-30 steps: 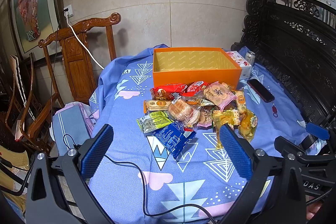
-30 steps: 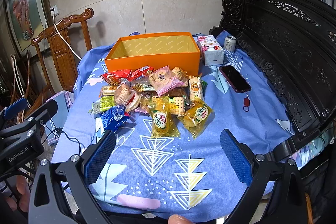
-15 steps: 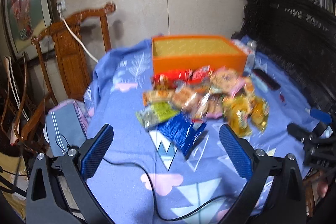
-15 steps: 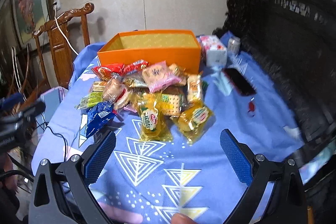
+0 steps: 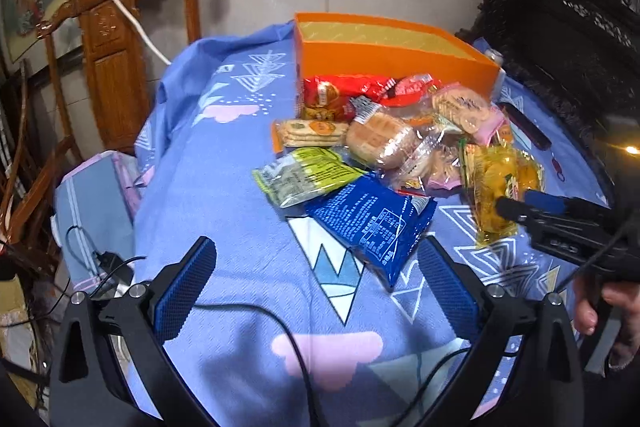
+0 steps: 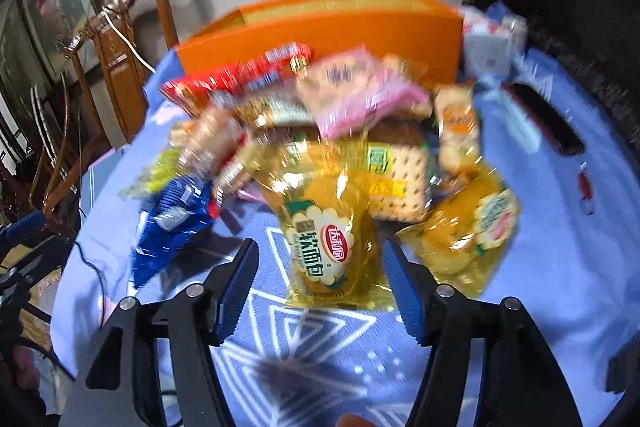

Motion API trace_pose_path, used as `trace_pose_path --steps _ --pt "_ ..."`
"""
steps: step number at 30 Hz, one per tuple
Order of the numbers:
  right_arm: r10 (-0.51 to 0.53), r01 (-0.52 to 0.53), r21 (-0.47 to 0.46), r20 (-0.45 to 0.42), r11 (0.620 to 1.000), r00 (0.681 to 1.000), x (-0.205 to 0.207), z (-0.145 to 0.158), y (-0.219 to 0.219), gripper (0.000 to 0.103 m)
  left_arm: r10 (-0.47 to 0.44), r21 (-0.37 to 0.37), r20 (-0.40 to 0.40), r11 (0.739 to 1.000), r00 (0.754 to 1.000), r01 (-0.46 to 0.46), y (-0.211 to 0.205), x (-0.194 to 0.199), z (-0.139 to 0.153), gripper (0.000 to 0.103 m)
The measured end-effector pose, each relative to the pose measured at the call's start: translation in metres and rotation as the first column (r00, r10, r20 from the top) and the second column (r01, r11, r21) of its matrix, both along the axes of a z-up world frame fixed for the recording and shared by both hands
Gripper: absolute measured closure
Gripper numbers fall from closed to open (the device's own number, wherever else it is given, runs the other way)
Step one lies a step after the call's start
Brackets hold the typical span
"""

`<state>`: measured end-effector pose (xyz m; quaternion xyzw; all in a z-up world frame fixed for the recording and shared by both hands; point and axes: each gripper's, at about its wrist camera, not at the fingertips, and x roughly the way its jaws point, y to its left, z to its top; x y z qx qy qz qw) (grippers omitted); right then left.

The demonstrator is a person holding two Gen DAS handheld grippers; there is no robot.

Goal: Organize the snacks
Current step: 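Grasp the blue snack bag with the left tool while the right tool grasps the yellow bread bag, then drop the blue bag into the orange box with the left tool while the right holds the yellow bag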

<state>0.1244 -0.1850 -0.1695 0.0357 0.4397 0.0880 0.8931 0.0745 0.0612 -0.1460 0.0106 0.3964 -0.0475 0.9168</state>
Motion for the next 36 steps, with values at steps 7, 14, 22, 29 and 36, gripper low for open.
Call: trace_pose_path --steps 7,14,22,29,36 --pt "0.016 -0.016 0.0 -0.058 1.0 0.998 0.019 -0.013 -0.001 0.067 -0.104 0.069 -0.053 0.992 0.993 0.108 -0.038 0.031 -0.029 0.004" --pt "0.048 -0.048 -0.008 -0.042 0.999 0.998 0.009 0.009 -0.005 0.067 -0.151 0.145 -0.117 0.975 0.982 0.167 -0.064 0.067 -0.066 0.004" --pt "0.031 -0.03 0.033 -0.034 0.999 0.999 0.011 0.014 -0.015 0.067 -0.191 0.163 -0.088 0.966 0.978 0.203 -0.068 0.078 -0.08 0.029" --pt "0.029 -0.029 0.043 -0.014 0.999 0.999 0.008 0.02 -0.019 0.067 -0.221 0.159 0.004 0.963 0.975 0.218 -0.068 0.056 -0.063 0.053" --pt "0.021 -0.021 0.052 -0.008 0.998 1.0 0.003 0.021 -0.023 0.067 -0.227 0.106 0.053 0.97 0.972 0.221 -0.061 0.04 -0.045 0.063"
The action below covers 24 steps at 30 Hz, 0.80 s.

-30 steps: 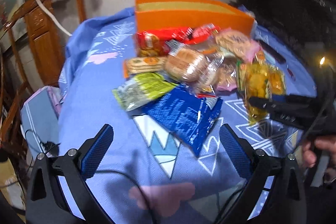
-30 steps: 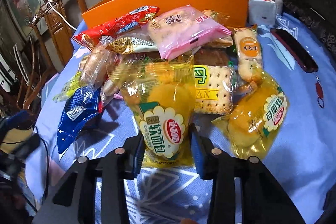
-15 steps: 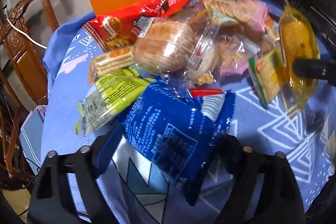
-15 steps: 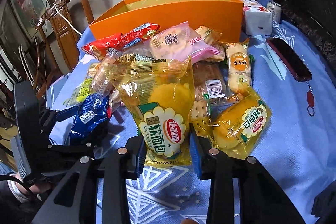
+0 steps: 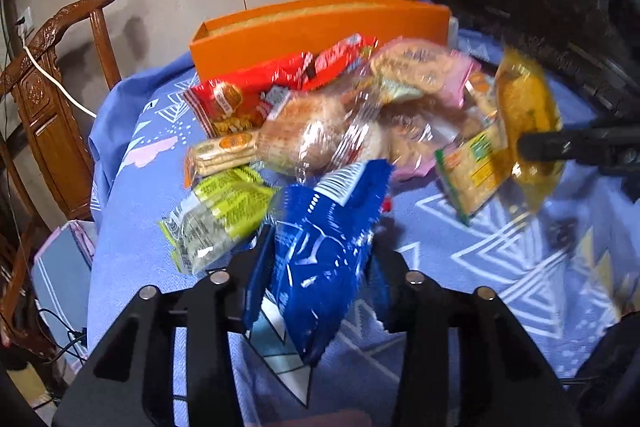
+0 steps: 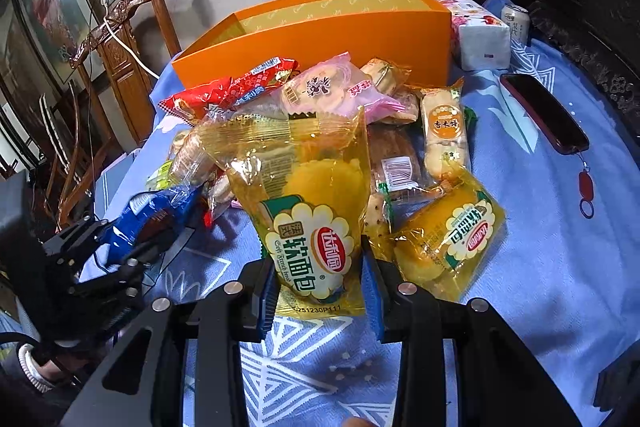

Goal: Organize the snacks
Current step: 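Drop the blue bag into the orange box with the left tool while the right holds the yellow bag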

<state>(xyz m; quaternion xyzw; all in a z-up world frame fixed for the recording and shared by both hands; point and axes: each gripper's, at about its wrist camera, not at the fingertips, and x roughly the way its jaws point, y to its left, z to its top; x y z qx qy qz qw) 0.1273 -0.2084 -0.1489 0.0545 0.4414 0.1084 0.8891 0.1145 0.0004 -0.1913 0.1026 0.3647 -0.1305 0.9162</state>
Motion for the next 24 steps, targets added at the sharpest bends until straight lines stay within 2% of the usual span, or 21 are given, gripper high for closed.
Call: trace_pose_path --steps 2,5,13,20,24 --pt "-0.001 0.001 0.006 0.005 1.0 1.0 -0.002 0.001 -0.002 0.067 -0.008 -0.047 0.006 0.999 1.0 0.009 0.006 -0.005 0.01 0.063" --pt "0.0 0.0 0.008 0.008 1.0 1.0 -0.003 0.002 -0.003 0.067 -0.01 -0.056 0.012 0.998 1.0 0.011 0.009 -0.01 0.018 0.064" --pt "0.022 -0.022 0.018 0.045 1.0 0.999 -0.01 0.019 -0.003 0.067 -0.027 -0.161 0.016 0.986 1.0 0.029 0.029 -0.028 0.056 0.064" --pt "0.017 -0.029 0.075 0.157 0.997 0.987 0.007 0.072 -0.013 0.067 -0.031 -0.311 0.085 0.949 0.996 0.056 0.048 -0.01 0.121 0.064" --pt "0.015 -0.03 0.06 0.243 0.998 0.97 0.039 0.107 -0.013 0.067 -0.04 -0.368 0.125 0.926 0.991 0.084 0.052 0.032 0.161 0.064"
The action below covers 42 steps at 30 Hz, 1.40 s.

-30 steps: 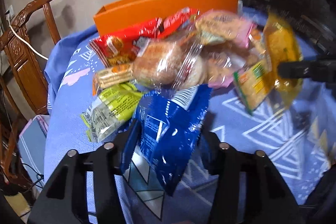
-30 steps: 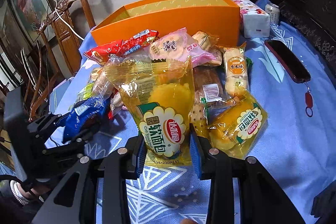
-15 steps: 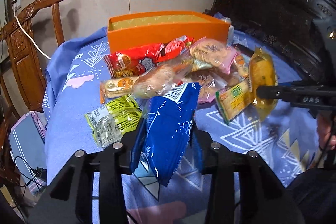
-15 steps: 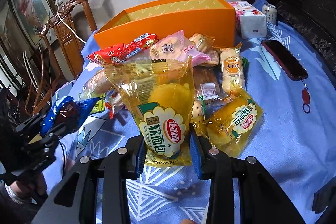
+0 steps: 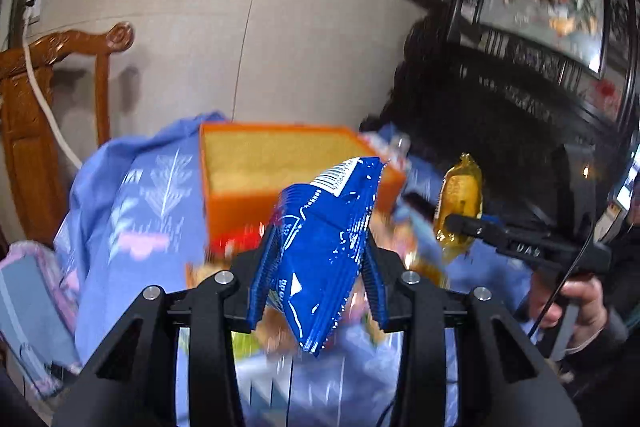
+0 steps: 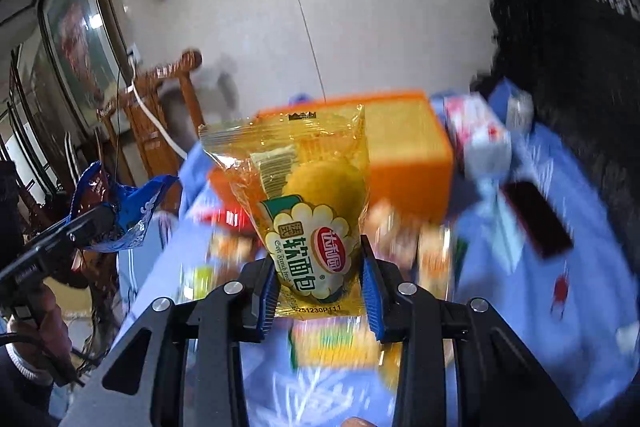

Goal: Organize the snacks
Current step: 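Drop the blue bag into the orange box with the left tool while the right holds the yellow bag, then grasp the round barcoded bread bag with the left tool while the right tool holds the yellow bag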

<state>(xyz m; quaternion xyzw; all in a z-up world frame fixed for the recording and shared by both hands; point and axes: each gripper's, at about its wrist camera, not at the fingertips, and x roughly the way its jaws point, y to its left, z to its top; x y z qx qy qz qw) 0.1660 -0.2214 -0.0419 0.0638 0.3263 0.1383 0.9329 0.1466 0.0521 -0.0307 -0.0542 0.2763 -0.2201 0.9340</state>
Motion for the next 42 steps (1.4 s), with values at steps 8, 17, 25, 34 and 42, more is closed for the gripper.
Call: trace_pose_path --steps 8,17,25,34,42 --pt "0.004 -0.002 -0.031 0.077 1.0 0.997 0.115 0.039 0.005 0.05 0.011 -0.001 -0.011 1.0 1.0 -0.011 -0.021 0.137 0.047 0.043" --pt "-0.081 0.081 0.003 0.023 0.997 0.996 0.09 0.019 -0.023 0.024 0.164 0.057 -0.054 0.985 0.985 -0.161 -0.031 0.134 0.023 0.004" --pt "-0.208 0.207 -0.013 -0.092 0.978 0.974 0.029 -0.033 -0.051 0.024 0.17 0.098 -0.109 0.982 0.979 -0.16 -0.034 0.069 -0.021 0.004" --pt "-0.301 0.305 -0.024 -0.259 0.952 0.918 -0.002 -0.1 -0.058 0.024 0.169 0.123 -0.215 0.982 0.962 -0.145 -0.032 0.018 -0.072 0.004" --pt "-0.339 0.384 0.018 -0.432 0.923 0.835 0.006 -0.15 -0.062 0.024 0.196 0.139 -0.251 0.976 0.948 -0.165 -0.022 -0.001 -0.086 0.004"
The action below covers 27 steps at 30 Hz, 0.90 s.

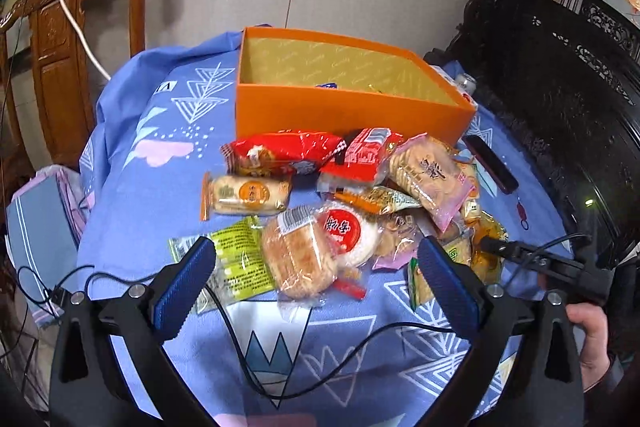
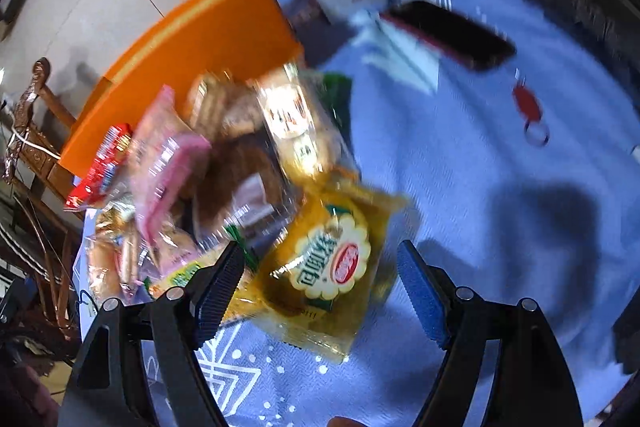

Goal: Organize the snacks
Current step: 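Grasp the round barcoded bread bag with the left tool while the right tool holds the yellow bag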

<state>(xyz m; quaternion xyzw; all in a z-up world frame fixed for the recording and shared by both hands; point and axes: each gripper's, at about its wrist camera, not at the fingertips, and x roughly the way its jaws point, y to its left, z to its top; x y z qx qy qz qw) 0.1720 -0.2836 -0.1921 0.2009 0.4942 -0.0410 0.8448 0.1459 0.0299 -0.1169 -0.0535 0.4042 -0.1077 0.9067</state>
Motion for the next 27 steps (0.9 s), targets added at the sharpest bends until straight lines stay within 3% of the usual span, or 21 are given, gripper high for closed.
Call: trace_pose_path --steps 3,6,13,20,27 --pt "-0.009 0.01 0.035 -0.018 0.999 1.0 0.002 -0.01 0.001 0.025 0.0 -0.021 -0.004 1.0 1.0 0.0 0.001 0.002 -0.001 0.004" --pt "0.005 -0.005 0.048 -0.01 0.999 1.0 0.005 -0.011 0.004 0.042 -0.008 -0.016 -0.011 1.0 1.0 0.008 -0.003 0.005 -0.004 0.004" --pt "0.007 -0.007 0.061 0.0 0.998 1.0 0.0 -0.003 0.003 0.054 0.0 -0.017 -0.026 1.0 1.0 -0.001 -0.003 0.005 -0.011 0.004" --pt "0.04 -0.041 0.007 0.095 0.999 0.995 -0.02 0.032 0.009 0.057 0.023 -0.016 -0.101 1.0 0.995 -0.024 -0.002 0.016 -0.035 0.004" --pt "0.124 -0.117 -0.049 0.184 0.992 0.975 -0.027 0.064 0.032 0.057 0.043 0.032 -0.166 0.999 0.985 -0.039 -0.012 0.037 -0.065 0.004"
